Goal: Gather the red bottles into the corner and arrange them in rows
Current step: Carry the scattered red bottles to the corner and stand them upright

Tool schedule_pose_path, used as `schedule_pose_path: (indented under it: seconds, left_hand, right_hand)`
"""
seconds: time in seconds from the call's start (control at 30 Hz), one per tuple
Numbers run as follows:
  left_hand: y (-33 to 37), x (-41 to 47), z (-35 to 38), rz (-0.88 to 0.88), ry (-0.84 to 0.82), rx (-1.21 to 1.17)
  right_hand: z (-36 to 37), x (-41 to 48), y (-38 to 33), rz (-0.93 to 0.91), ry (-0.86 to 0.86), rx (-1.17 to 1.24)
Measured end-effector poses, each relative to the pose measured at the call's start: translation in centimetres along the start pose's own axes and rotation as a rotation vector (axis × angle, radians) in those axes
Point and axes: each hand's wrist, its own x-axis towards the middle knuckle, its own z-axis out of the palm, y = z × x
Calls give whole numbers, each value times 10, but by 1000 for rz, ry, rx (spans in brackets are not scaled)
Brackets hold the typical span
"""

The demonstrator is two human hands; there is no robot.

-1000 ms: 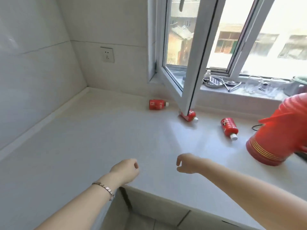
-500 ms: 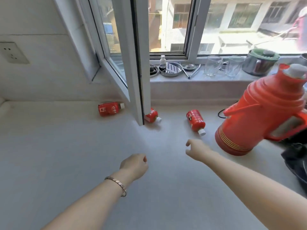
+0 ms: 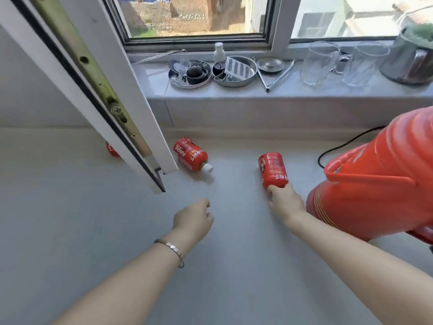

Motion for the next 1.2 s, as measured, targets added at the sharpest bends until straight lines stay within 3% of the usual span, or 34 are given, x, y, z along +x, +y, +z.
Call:
schedule_pose_path:
  seconds: [0.2,0.4,0.53,0.73,0.87,1.2]
  left_hand:
    - [46,53,-10,-67,196,-12]
    - [44,98,-2,-232,176,-470]
    - [40,93,3,-290,285,-566]
    - [25,26,10,-189,421,-412]
    - [5,-42,6,-109,353,-337]
    - [-126,-235,15,-457,454,-290]
  right_hand:
    - [-30,10,-25,-195,180,-43]
    - [-38,16,-29,-133,210,197]
    - [-42,21,-23,-129,173,231]
    - [-41,-2,-19,-262,66,66]
    - [-30,-43,-30,-405,-48,-85]
    - [43,-184,-129,-783,-393,-352]
